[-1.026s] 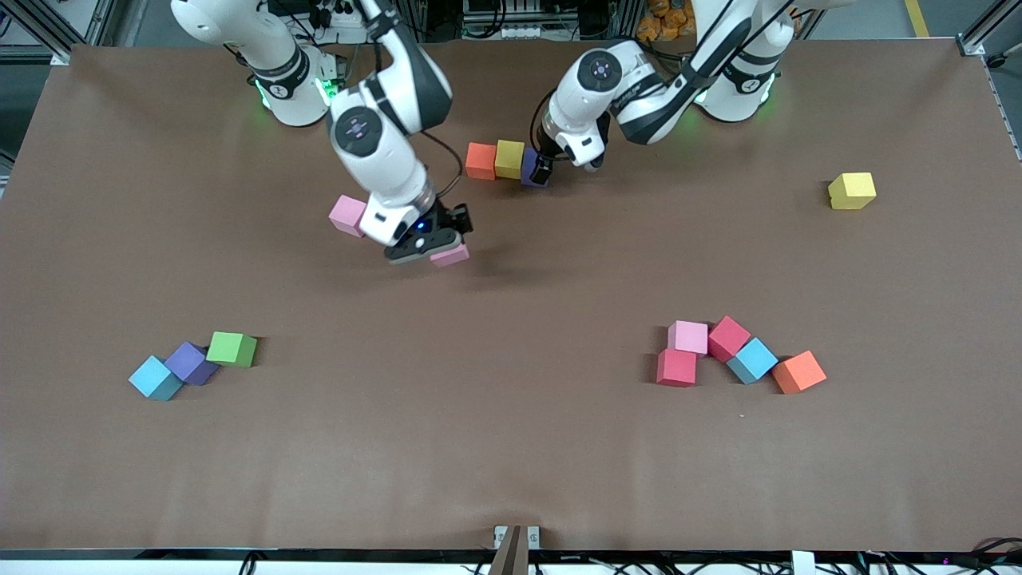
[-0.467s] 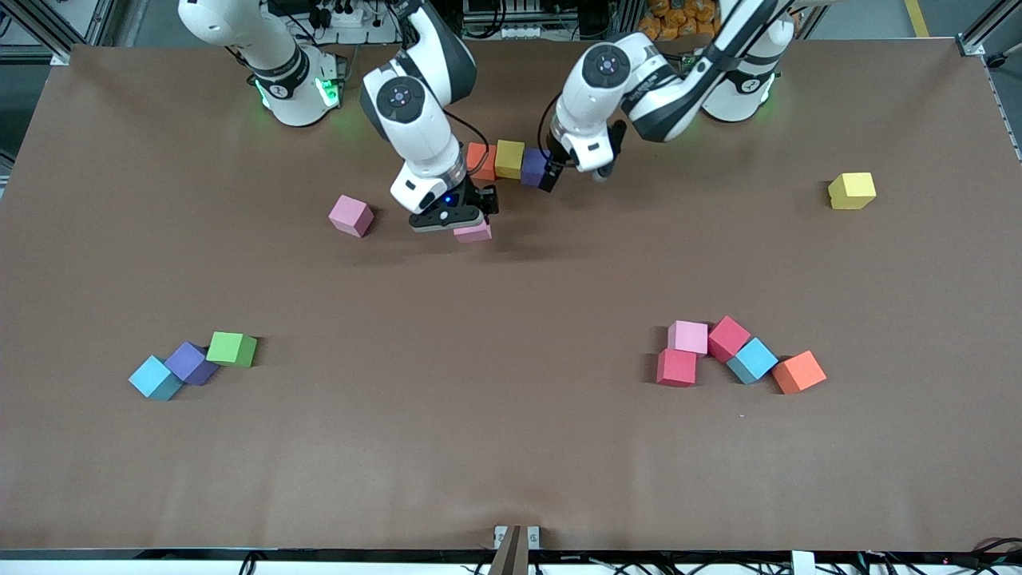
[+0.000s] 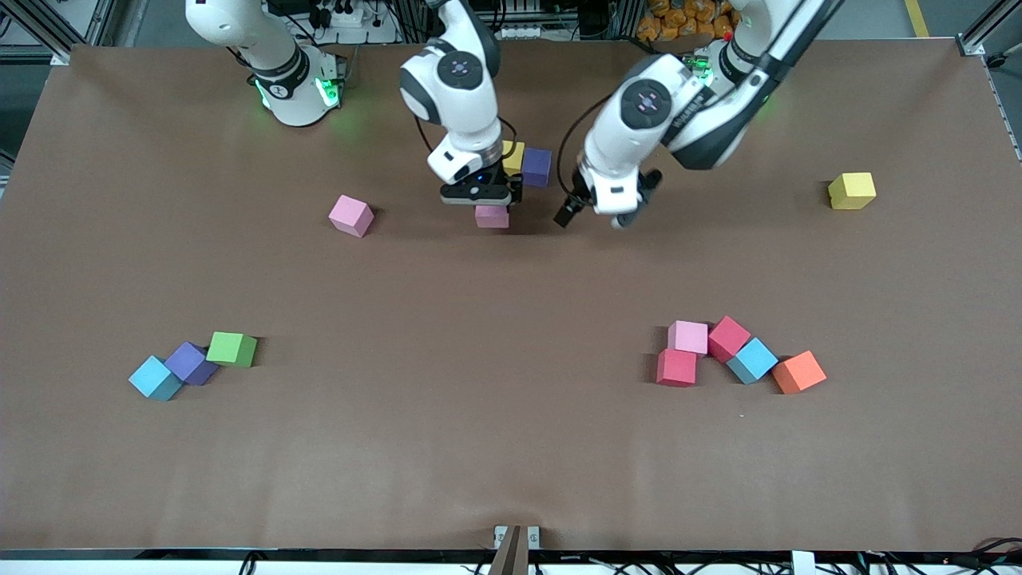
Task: Form number 2 with 11 blocks
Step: 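Move the left gripper to the red block while the right gripper withdraws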
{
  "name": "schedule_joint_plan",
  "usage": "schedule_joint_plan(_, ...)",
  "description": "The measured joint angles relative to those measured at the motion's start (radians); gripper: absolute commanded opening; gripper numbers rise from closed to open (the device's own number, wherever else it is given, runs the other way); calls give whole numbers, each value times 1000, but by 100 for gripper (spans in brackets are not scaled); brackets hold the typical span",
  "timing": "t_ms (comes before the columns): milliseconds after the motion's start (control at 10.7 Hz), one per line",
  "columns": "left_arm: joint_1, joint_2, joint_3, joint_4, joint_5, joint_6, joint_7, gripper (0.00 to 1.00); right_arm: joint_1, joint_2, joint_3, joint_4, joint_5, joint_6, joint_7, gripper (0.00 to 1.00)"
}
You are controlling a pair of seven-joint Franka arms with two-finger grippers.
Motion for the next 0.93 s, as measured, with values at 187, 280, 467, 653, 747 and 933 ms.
schedule_joint_plan(187, 4, 36, 70, 65, 80, -43, 183, 100, 51, 42, -2, 25, -2, 1, 81, 30)
schedule_joint_plan(280, 5, 69, 94, 109, 145, -66, 247, 100, 69, 59, -4, 37, -3, 2, 114, 30)
schedule_joint_plan(467, 6, 141, 122, 205, 254, -112, 365, 100, 78, 85, -5, 70, -3, 3, 150, 30)
schedule_joint_plan(653, 6, 219, 148, 333, 330, -198, 515, 100, 78, 123, -6, 111, -3, 3, 183, 29)
schedule_joint_plan(747, 7, 262, 160, 406, 347, -247, 609, 100, 81, 148, -5, 129, -3, 3, 194, 29)
schedule_joint_plan(933, 6, 320, 185, 507, 365, -308, 754, 100, 87, 181, 2, 142, -2, 3, 198, 29)
